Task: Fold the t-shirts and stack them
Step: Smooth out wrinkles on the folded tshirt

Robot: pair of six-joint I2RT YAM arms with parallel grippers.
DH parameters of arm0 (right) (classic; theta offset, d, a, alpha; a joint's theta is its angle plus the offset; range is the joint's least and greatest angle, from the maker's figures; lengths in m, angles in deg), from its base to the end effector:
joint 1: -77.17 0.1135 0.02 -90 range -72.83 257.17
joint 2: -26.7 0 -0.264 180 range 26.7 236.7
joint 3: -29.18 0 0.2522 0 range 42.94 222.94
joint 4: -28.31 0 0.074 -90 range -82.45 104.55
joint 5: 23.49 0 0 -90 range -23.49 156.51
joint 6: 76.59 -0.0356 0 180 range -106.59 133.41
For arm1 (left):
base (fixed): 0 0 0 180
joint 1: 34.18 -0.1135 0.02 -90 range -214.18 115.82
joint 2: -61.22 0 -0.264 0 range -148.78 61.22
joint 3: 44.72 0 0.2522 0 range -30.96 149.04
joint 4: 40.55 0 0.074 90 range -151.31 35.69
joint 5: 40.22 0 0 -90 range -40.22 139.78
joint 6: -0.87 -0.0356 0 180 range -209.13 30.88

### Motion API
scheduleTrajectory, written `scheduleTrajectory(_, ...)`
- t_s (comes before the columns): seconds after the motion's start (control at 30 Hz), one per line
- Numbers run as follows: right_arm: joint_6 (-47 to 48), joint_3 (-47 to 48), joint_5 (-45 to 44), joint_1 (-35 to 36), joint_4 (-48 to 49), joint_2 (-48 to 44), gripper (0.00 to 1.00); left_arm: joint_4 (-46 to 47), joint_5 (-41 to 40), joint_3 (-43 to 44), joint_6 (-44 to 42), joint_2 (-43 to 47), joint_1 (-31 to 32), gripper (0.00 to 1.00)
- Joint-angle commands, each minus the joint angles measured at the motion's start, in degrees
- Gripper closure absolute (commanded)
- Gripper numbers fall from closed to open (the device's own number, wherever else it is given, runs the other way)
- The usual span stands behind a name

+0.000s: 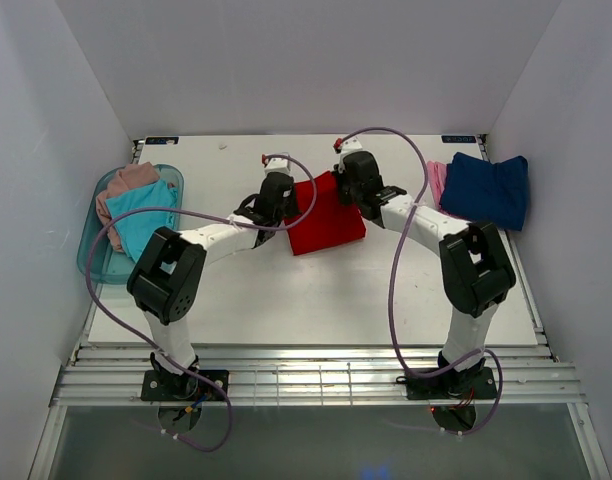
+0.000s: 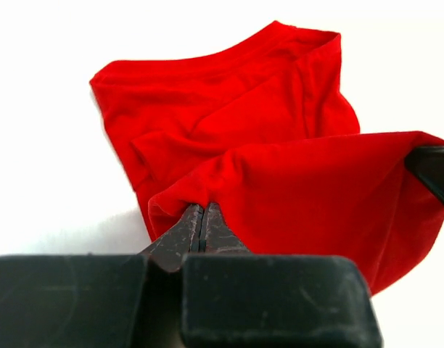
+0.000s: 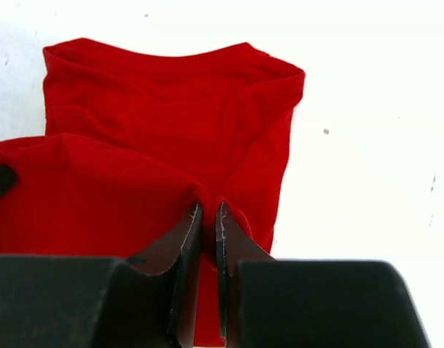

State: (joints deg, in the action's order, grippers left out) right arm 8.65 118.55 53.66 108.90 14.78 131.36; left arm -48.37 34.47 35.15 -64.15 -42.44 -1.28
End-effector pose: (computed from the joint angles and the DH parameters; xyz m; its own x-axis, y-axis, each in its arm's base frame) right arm 0.3659 0.2170 0.2500 -0.4374 -0.1753 -0.8820 -0.3118 0.9495 -0.0341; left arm 0.3455 -0.2123 0.2115 -0.5404 -0.1355 -0.8304 0.1179 0.9650 -0.2342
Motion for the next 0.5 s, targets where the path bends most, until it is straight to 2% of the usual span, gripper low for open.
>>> scheduleTrajectory(0.0, 2.5, 3.9, -3.2, -0.8, 5.6, 3.2, 0.92, 7.3, -5.3, 3.8, -1.2, -2.9, -1.1, 1.00)
scheduleTrajectory(0.07, 3.4, 5.7, -3.8, -1.1, 9.8, 6.2, 0.92, 12.1, -6.8, 4.7, -1.4, -6.5, -1.7, 1.00)
scheduleTrajectory(0.17, 4.5, 7.8, -3.3, -2.1, 17.8, 11.5, 0.91, 14.5, -13.6, 9.0, -2.5, -12.6, -1.9, 1.00)
scheduleTrajectory(0.2, 4.5, 8.8, -2.5, -2.5, 19.5, 13.0, 0.89, 14.9, -16.9, 10.1, -2.5, -13.7, -2.0, 0.96)
scheduleTrajectory(0.23, 4.5, 9.5, -1.7, -3.3, 21.5, 16.6, 0.81, 15.4, -18.0, 11.8, -3.1, -14.8, -2.1, 0.86)
scheduleTrajectory(0.27, 4.5, 12.3, -0.6, -3.9, 23.1, 18.7, 0.72, 15.9, -19.0, 12.9, -3.6, -16.8, -2.4, 0.72)
scheduleTrajectory(0.3, 3.8, 15.1, 0.4, -4.5, 22.1, 20.8, 0.53, 15.8, -21.3, 14.0, -4.1, -17.6, -2.6, 0.36)
scheduleTrajectory(0.4, 2.7, 23.0, 0.1, -6.2, 18.5, 26.6, 0.47, 13.8, -24.3, 16.7, -5.4, -18.5, -2.8, 0.17)
scheduleTrajectory(0.47, 3.2, 22.8, 0.1, -7.0, 19.5, 26.3, 0.46, 12.2, -24.6, 16.4, -4.6, -17.6, -3.1, 0.15)
